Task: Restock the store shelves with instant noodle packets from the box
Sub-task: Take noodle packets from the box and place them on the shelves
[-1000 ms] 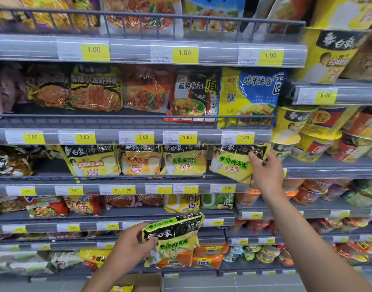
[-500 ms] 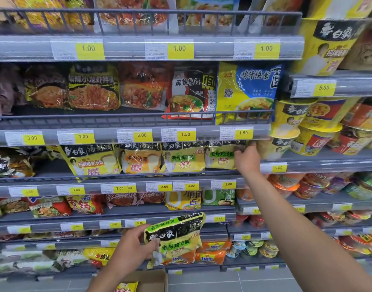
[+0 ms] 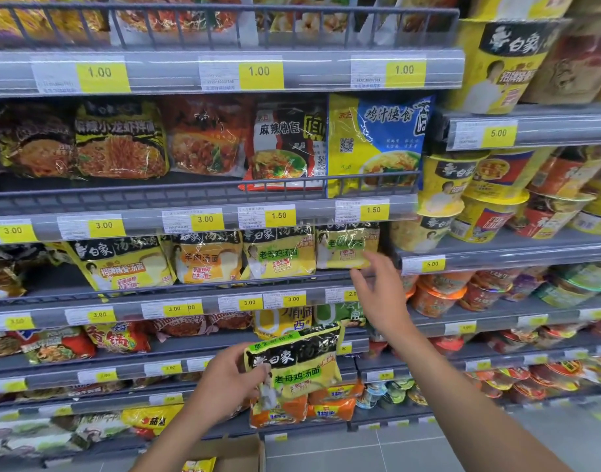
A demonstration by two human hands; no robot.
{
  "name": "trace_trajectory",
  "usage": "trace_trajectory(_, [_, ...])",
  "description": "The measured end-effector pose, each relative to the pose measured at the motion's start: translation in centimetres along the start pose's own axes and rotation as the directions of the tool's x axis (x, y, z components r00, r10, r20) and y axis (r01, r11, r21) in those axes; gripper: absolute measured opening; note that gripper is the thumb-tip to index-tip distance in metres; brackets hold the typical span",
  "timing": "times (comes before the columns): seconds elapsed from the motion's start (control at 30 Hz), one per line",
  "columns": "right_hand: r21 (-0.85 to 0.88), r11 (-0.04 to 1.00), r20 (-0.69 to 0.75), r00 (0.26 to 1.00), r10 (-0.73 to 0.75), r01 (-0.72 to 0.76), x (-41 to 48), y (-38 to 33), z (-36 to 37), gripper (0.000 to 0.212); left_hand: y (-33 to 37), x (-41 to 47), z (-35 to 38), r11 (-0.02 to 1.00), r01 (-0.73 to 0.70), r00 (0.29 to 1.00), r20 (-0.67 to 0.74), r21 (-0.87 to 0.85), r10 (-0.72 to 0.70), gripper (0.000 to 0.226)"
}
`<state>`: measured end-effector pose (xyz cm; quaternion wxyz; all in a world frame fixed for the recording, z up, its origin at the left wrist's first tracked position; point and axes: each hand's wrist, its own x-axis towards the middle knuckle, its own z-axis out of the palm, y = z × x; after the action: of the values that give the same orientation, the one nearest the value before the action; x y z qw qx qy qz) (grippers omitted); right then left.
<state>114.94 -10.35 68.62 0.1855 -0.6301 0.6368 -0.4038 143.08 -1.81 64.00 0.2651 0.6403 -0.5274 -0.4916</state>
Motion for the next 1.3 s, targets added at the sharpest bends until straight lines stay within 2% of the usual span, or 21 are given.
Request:
trace_trajectory(0.07, [0.058,0.998,0.075,0.997,0.004,-0.008,-2.8,1.4,-0.6,0.031,1.6,0.6,0.4,0.999,-0.039,0.999,0.022,-0.020,0.040,0.031])
trace_trajectory(0.17, [0.118,0.984,0.296,0.950,0.097,-0.137,-6.0,3.2,-1.5,0.041,4.0,2.1,1.1,0.994,-0.069,0.997,0.026,-0.090,0.072,0.030])
trace_trajectory(0.2, [0.113,0.977,0.338,0.932,0.132,-0.180,-6.4,3.6,-1.6,0.044,5.0,2.6,1.4,0.992,-0.059,0.998,0.016,-0.108,0.061,0.030])
trace_trajectory(0.27, [0.132,0.960,0.363,0.913,0.184,-0.246,-6.3,4.3,-1.7,0.030,6.7,3.6,2.0,0.990,-0.055,0.998,0.000,-0.131,0.056,0.020])
trace_trajectory(0.3, [0.163,0.950,0.354,0.915,0.195,-0.265,-5.8,4.6,-1.7,0.021,7.7,4.1,2.5,0.988,-0.073,0.997,0.014,-0.135,0.075,0.016])
trace_trajectory(0.4, [0.243,0.931,0.265,0.942,0.207,-0.273,-4.1,5.1,-1.9,0.012,11.1,5.3,3.7,0.978,-0.105,0.994,0.010,-0.181,0.109,0.008])
trace_trajectory(0.43, [0.284,0.915,0.238,0.945,0.223,-0.287,-3.5,5.2,-1.9,0.009,12.0,5.8,3.9,0.965,-0.137,0.991,-0.016,-0.222,0.137,0.022])
trace_trajectory(0.47, [0.310,0.901,0.205,0.947,0.248,-0.303,-2.8,5.1,-2.0,0.008,12.8,6.4,4.3,0.944,-0.139,0.990,-0.052,-0.299,0.130,0.054])
trace_trajectory(0.5, [0.332,0.890,0.159,0.948,0.275,-0.313,-2.0,5.0,-1.9,0.005,13.5,6.9,4.5,0.923,-0.173,0.985,-0.088,-0.345,0.152,0.033])
trace_trajectory(0.53, [0.333,0.886,0.108,0.946,0.305,-0.324,-1.3,4.6,-2.0,0.003,14.1,7.3,4.7,0.903,-0.195,0.979,-0.138,-0.384,0.152,0.033])
trace_trajectory(0.6, [0.332,0.879,0.025,0.935,0.353,-0.341,0.4,3.8,-1.9,0.006,14.7,8.6,5.4,0.900,-0.249,0.961,-0.210,-0.358,0.183,0.035])
trace_trajectory(0.67, [0.359,0.859,-0.018,0.917,0.398,-0.366,1.7,2.8,-1.5,0.012,14.9,9.8,5.9,0.902,-0.295,0.946,-0.232,-0.317,0.228,0.031])
trace_trajectory(0.73, [0.459,0.800,-0.029,0.893,0.449,-0.387,2.6,2.0,-0.8,0.012,14.6,10.7,6.4,0.897,-0.366,0.923,-0.223,-0.249,0.314,0.029])
trace_trajectory(0.8, [0.522,0.762,-0.062,0.874,0.482,-0.383,3.0,1.6,0.2,0.017,13.9,10.9,6.8,0.904,-0.427,0.884,-0.203,0.012,0.420,0.037])
trace_trajectory(0.9, [0.573,0.748,-0.130,0.864,0.486,-0.335,3.2,1.3,1.2,0.019,12.1,10.4,7.7,0.753,-0.510,0.764,-0.184,0.417,0.619,0.045])
trace_trajectory(0.97, [0.611,0.736,-0.172,0.859,0.482,-0.291,3.2,1.2,1.1,0.017,11.2,10.3,8.1,0.647,-0.564,0.691,-0.136,0.513,0.710,0.043])
trace_trajectory(1.03, [0.615,0.751,-0.208,0.869,0.449,-0.241,3.5,1.3,1.0,0.014,10.9,10.8,8.2,0.616,-0.596,0.678,-0.088,0.516,0.730,0.044])
trace_trajectory(1.1, [0.502,0.835,-0.197,0.911,0.362,-0.223,4.0,2.3,0.9,0.025,11.0,11.2,8.4,0.590,-0.604,0.690,-0.018,0.536,0.724,0.049])
trace_trajectory(1.2, [0.239,0.944,-0.029,0.970,0.241,-0.227,3.5,3.4,1.3,0.073,11.1,11.5,8.8,0.516,-0.572,0.718,0.085,0.637,0.691,0.058])
trace_trajectory(1.23, [0.162,0.970,-0.002,0.983,0.183,-0.181,3.1,3.7,1.5,0.083,11.2,11.5,8.9,0.494,-0.555,0.728,0.104,0.669,0.677,0.061])
trace_trajectory(1.3, [-0.059,0.998,0.003,1.000,0.018,-0.018,2.1,4.0,2.0,0.087,11.2,11.7,9.1,0.460,-0.527,0.737,0.114,0.715,0.666,0.065])
